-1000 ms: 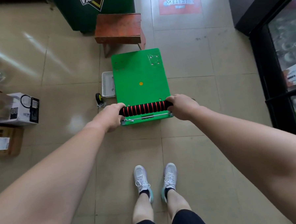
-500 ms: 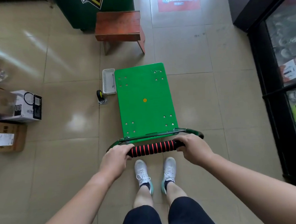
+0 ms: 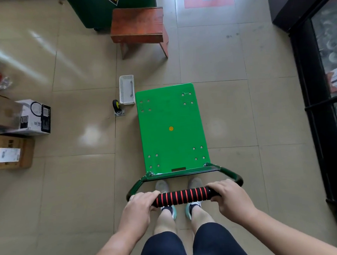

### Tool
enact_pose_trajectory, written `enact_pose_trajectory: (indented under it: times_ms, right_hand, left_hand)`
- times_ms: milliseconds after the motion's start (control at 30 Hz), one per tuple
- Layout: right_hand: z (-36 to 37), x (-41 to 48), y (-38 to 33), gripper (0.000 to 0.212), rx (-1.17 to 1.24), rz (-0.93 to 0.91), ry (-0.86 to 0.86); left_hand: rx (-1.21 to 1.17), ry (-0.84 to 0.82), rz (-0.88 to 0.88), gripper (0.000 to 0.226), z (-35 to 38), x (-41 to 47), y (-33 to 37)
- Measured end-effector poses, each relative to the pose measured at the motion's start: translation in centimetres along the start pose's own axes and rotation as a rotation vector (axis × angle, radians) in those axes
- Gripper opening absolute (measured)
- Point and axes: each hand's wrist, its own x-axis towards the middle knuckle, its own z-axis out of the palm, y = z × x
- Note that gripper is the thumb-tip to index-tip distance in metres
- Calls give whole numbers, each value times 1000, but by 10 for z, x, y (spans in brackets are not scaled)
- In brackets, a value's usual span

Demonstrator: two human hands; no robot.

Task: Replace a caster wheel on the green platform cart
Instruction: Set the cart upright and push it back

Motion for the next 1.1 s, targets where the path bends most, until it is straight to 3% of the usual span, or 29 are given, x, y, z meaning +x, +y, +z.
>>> enact_pose_trajectory:
  times_ms: [433,733,1100]
  right_hand:
    - [-58,116,-6,36,7,24,89]
    - [-112,207,-15,21,-62,25,-16]
    - [-136,249,-23,34,21,160,-33]
  left_hand:
    - [-4,103,37,47,-64,117,-20]
    - [67,26,-20,38,-129,207,-21]
    - [52,48,-91,40,-160,245,-16]
